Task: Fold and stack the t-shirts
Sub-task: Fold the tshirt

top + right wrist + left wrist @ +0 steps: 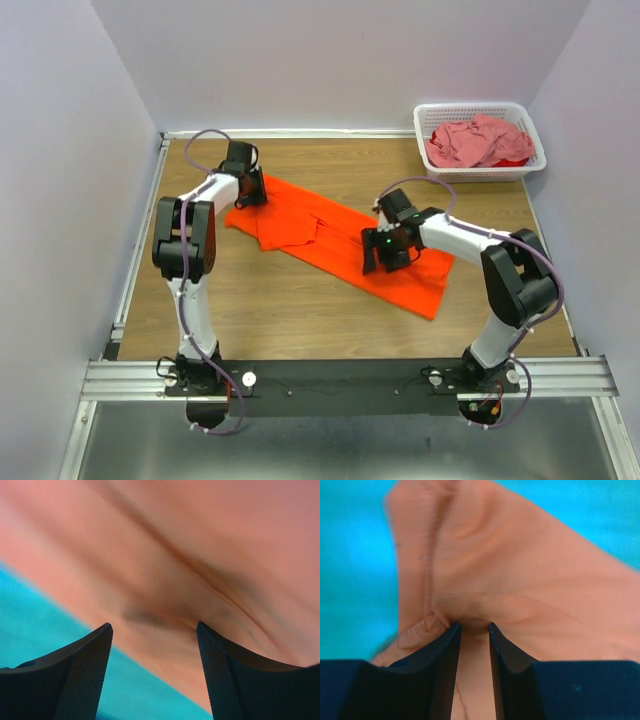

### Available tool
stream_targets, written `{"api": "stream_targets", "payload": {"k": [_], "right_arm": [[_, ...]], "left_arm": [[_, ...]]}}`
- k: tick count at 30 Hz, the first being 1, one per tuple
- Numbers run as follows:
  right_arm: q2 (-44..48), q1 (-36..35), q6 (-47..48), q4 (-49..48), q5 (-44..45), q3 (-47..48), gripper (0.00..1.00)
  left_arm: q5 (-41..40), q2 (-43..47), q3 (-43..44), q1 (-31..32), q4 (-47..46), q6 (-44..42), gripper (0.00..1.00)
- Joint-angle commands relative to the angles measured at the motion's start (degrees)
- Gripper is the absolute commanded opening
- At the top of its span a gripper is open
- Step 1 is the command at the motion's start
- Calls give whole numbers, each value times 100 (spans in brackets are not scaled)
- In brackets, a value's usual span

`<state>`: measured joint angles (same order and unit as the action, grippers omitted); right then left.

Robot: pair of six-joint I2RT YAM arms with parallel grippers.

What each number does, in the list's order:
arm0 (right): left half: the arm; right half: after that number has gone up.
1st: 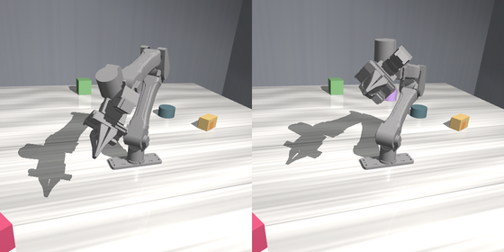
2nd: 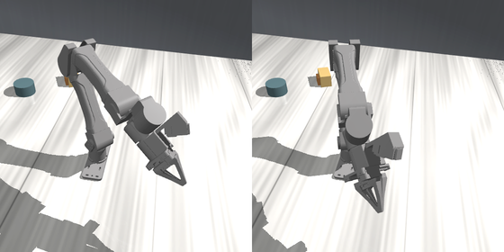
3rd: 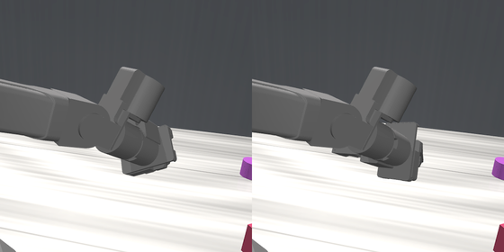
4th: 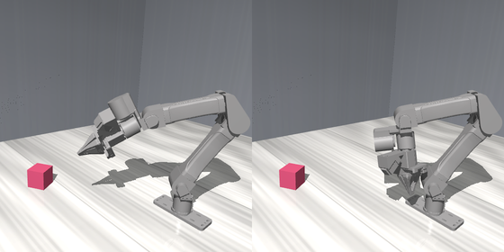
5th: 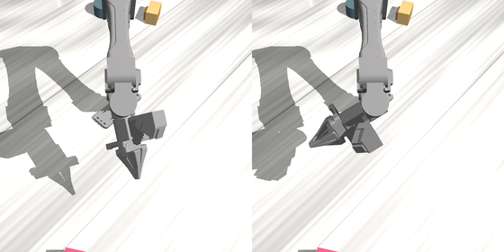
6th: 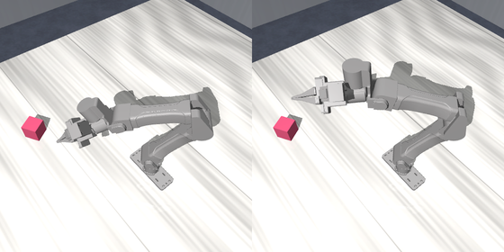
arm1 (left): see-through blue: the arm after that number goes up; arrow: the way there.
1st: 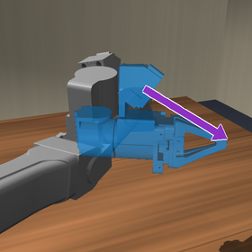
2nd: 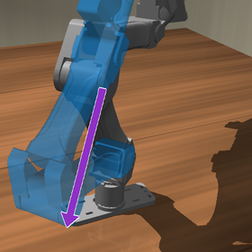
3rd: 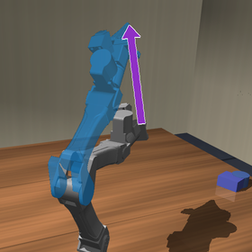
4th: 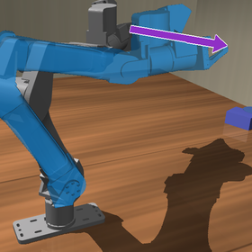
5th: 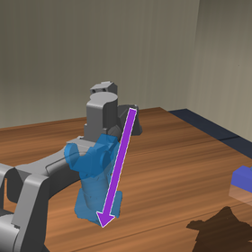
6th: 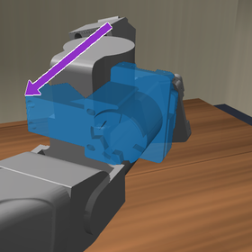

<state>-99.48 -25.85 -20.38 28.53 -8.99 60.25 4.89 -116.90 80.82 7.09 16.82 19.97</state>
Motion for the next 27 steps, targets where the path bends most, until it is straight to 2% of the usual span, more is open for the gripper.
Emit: {"api": "stream_targets", "payload": {"k": [1,3,6,10,12,16,22,27], "right_arm": [[-168,-963,-45,1628,-1025,-216,76],[-290,-1324,-36,1742,-1157,-5,77],[-440,-1476,139,1909,-1087,539,77],[-266,-1467,350,2147,-316,1312,79],[-142,-1467,438,2296,394,1462,81],[8,-1424,728,2394,1143,1481,83],[-238,-1362,1001,2367,1111,1384,83],[-458,-1362,1194,2367,926,1437,83]], "left_arm": [[-927,-981,1091,-94,892,-274,38],[-1007,-1411,1932,-94,1156,-353,38],[-1095,-1826,2795,-94,1280,-563,38],[-1253,-1758,3221,-94,1202,-652,38],[-1201,-1347,3012,-85,1070,-538,38],[-1296,-504,2370,-76,806,-258,38],[-1193,448,1219,81,718,-37,39],[-1016,528,376,529,569,103,38]]}}
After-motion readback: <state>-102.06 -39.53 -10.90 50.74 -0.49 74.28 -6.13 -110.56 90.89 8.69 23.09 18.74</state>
